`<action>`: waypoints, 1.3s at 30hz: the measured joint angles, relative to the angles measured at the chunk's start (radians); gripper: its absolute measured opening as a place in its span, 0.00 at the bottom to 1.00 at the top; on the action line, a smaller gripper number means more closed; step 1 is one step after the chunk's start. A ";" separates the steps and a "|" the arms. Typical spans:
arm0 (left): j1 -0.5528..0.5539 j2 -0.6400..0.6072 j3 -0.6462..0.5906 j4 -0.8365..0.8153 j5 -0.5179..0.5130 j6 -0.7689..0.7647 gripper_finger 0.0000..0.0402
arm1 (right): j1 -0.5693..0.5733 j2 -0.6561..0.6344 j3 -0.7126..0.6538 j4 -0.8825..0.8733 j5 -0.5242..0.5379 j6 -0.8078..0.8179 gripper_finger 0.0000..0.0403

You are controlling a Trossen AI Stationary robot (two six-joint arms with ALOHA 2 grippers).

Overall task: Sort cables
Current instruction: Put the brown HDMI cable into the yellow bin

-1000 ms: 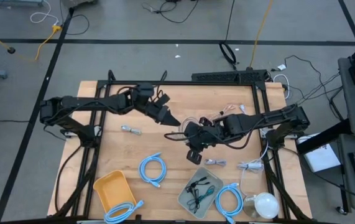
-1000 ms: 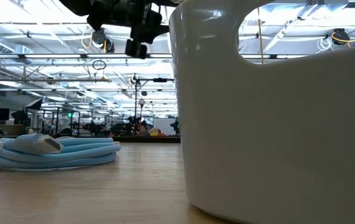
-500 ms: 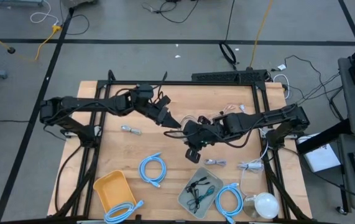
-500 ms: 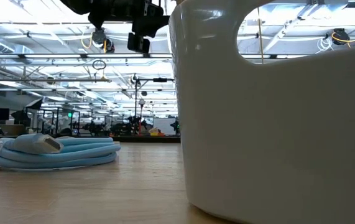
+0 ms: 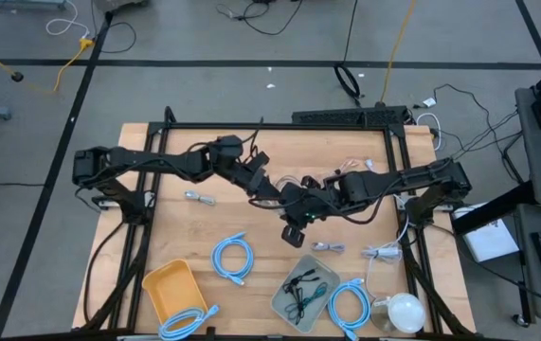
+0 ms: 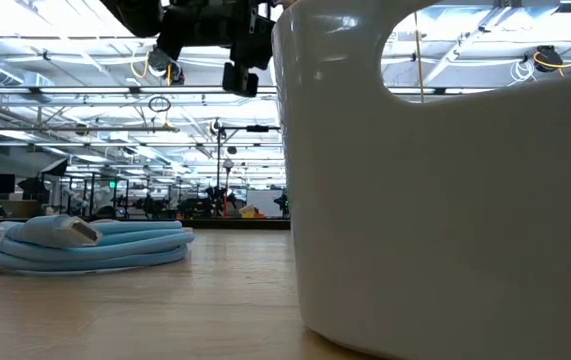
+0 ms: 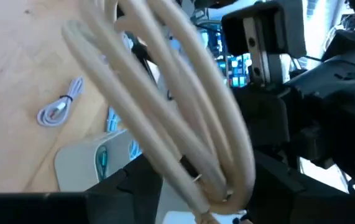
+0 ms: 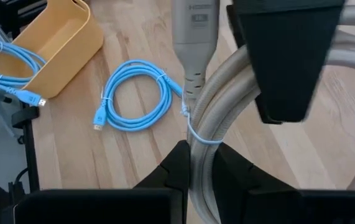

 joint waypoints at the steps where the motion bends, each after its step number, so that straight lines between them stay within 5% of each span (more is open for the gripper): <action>1: -0.001 0.000 0.000 0.008 -0.003 0.003 0.43 | 0.000 0.000 0.000 0.000 0.000 0.003 0.09; 8: 0.014 -0.011 0.001 0.105 0.038 0.008 0.10 | 0.007 0.000 0.000 0.067 0.004 -0.052 0.18; 15: 0.023 -0.052 0.004 0.067 0.136 0.012 0.12 | 0.027 -0.009 -0.002 0.229 -0.020 -0.075 0.33; 19: 0.030 -0.125 0.003 -0.137 0.168 0.146 0.10 | 0.043 -0.030 -0.002 0.277 -0.091 -0.050 0.35; 24: 0.048 -0.254 0.000 -0.579 0.140 0.391 0.10 | 0.083 -0.104 0.003 0.288 -0.162 -0.034 0.33; 31: -0.034 -0.443 -0.002 -1.077 -0.054 0.610 0.10 | 0.127 -0.210 0.003 0.186 -0.025 -0.082 0.29; 39: -0.458 -0.575 0.000 -1.076 -0.318 0.421 0.10 | 0.165 -0.228 0.000 0.007 -0.020 -0.090 0.28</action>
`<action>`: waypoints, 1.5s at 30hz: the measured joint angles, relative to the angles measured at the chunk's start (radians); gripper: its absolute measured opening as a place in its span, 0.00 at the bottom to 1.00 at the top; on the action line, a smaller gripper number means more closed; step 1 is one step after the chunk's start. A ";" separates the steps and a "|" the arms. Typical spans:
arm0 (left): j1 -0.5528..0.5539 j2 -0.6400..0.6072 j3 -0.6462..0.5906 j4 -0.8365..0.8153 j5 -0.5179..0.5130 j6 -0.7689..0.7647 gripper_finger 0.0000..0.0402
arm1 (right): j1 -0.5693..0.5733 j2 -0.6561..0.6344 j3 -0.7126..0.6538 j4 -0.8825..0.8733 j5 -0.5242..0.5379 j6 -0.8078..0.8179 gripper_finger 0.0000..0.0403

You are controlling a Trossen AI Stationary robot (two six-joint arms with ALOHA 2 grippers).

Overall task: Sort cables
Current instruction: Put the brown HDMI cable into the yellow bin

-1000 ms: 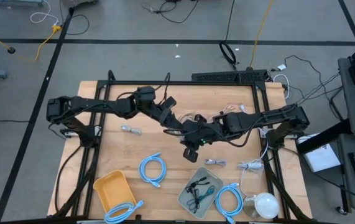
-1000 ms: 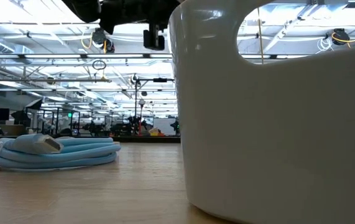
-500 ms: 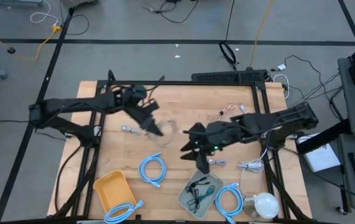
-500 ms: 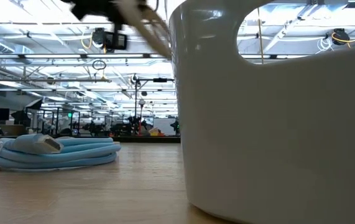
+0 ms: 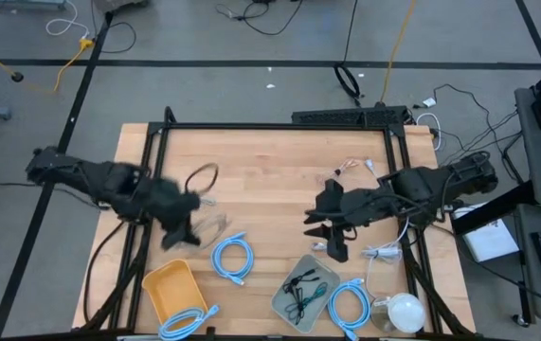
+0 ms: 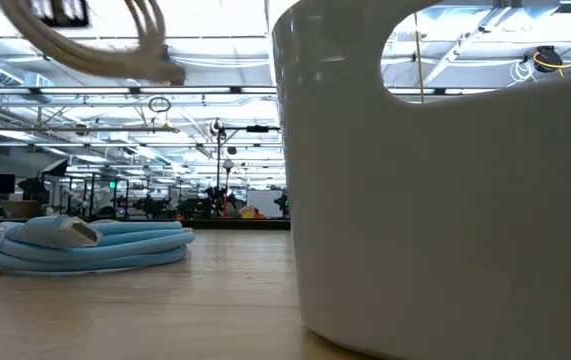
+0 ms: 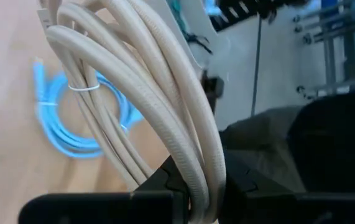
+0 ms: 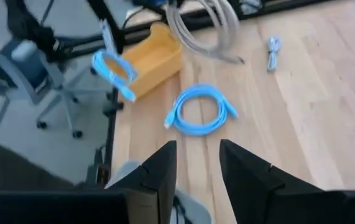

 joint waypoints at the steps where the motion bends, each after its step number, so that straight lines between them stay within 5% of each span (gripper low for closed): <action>1: -0.064 0.001 0.000 0.005 -0.048 -0.033 0.10 | 0.008 0.000 0.000 -0.015 0.002 0.000 0.28; 8: -0.424 0.095 0.000 0.013 -0.400 -0.270 0.10 | 0.039 -0.014 -0.078 -0.022 0.104 0.042 0.28; 16: -0.629 0.230 0.000 0.032 -0.555 -0.489 0.10 | 0.019 -0.058 -0.200 0.186 0.123 0.083 0.28; 27: -0.859 0.274 0.000 0.080 -0.664 -0.755 0.10 | -0.014 -0.074 -0.307 0.341 0.069 0.134 0.28; 39: -0.901 0.357 0.000 0.237 -0.679 -0.777 0.10 | -0.015 -0.074 -0.342 0.424 0.041 0.156 0.28; 45: -0.924 0.370 0.003 0.232 -0.671 -0.785 0.10 | -0.034 -0.074 -0.342 0.472 -0.120 0.159 0.28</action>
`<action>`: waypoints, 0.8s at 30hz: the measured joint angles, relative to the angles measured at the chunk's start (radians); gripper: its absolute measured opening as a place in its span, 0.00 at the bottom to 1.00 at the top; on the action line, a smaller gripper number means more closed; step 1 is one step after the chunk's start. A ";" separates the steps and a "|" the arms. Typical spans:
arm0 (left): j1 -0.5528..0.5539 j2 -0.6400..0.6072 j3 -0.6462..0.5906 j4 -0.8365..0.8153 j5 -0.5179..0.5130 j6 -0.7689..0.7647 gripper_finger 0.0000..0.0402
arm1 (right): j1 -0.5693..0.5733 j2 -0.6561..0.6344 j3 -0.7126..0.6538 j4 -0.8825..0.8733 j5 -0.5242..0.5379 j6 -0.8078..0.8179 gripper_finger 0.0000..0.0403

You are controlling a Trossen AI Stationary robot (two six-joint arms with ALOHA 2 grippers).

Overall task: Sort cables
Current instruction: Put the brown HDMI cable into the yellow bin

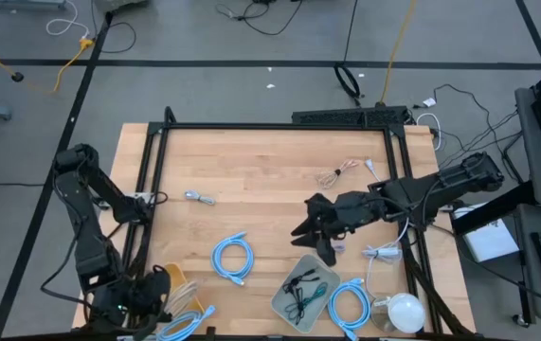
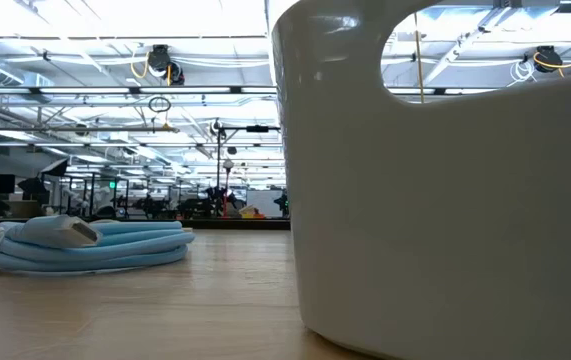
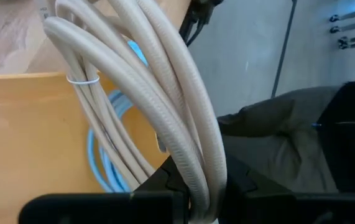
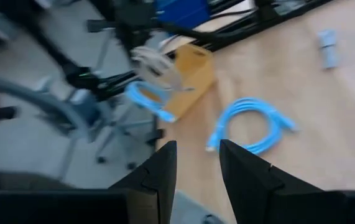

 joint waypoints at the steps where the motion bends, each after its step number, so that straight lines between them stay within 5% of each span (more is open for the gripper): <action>1: -0.001 0.000 0.000 -0.012 0.018 0.002 0.10 | -0.003 0.000 0.000 0.007 -0.034 0.008 0.28; 11: -0.003 -0.006 0.000 -0.206 0.320 0.148 0.09 | -0.005 0.000 0.000 0.081 -0.030 0.056 0.28; 24: -0.062 -0.013 0.000 -0.249 0.194 0.258 0.09 | -0.007 0.000 0.000 0.128 0.173 0.070 0.28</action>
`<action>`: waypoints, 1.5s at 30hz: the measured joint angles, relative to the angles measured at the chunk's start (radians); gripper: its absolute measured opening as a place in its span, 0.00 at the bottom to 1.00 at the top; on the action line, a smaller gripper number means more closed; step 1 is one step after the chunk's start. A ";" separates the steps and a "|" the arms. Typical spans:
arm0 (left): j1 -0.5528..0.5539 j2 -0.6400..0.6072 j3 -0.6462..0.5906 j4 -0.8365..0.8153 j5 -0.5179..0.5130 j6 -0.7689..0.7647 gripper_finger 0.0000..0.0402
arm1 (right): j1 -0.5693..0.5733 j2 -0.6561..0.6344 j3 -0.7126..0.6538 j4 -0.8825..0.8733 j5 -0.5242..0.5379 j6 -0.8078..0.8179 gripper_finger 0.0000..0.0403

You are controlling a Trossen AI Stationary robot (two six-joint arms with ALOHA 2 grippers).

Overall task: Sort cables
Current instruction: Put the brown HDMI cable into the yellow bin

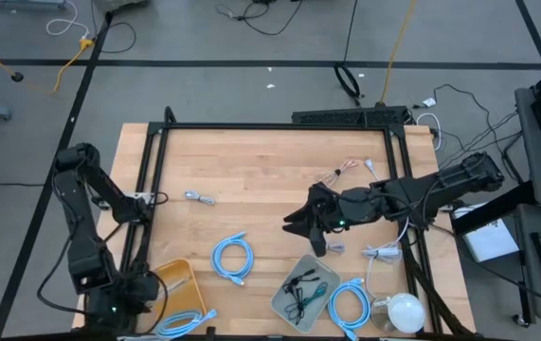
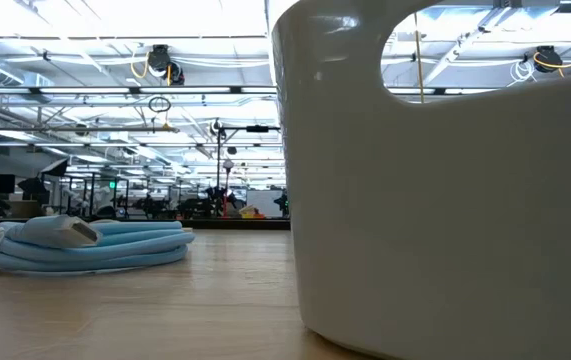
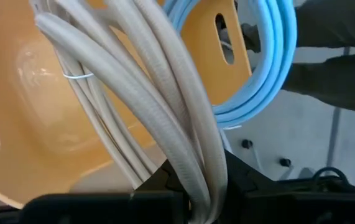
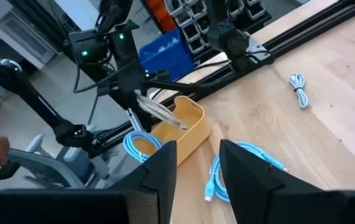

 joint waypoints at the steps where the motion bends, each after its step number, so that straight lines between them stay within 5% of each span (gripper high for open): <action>1: -0.003 -0.004 0.000 0.002 -0.015 0.002 0.09 | 0.000 0.001 -0.001 0.001 0.006 0.000 0.28; 10: -0.030 -0.032 0.126 -0.140 -0.203 0.051 0.09 | -0.015 0.004 -0.136 0.122 0.040 0.076 0.28; 19: -0.013 0.022 0.136 -0.142 -0.204 0.259 0.09 | -0.057 0.004 -0.326 0.441 -0.066 0.173 0.28; 25: 0.008 0.082 0.136 -0.135 -0.209 0.447 0.09 | -0.062 0.003 -0.337 0.487 -0.092 0.163 0.28; 45: 0.004 0.205 0.135 0.127 -0.210 0.349 0.09 | -0.061 -0.003 -0.337 0.549 -0.123 0.130 0.28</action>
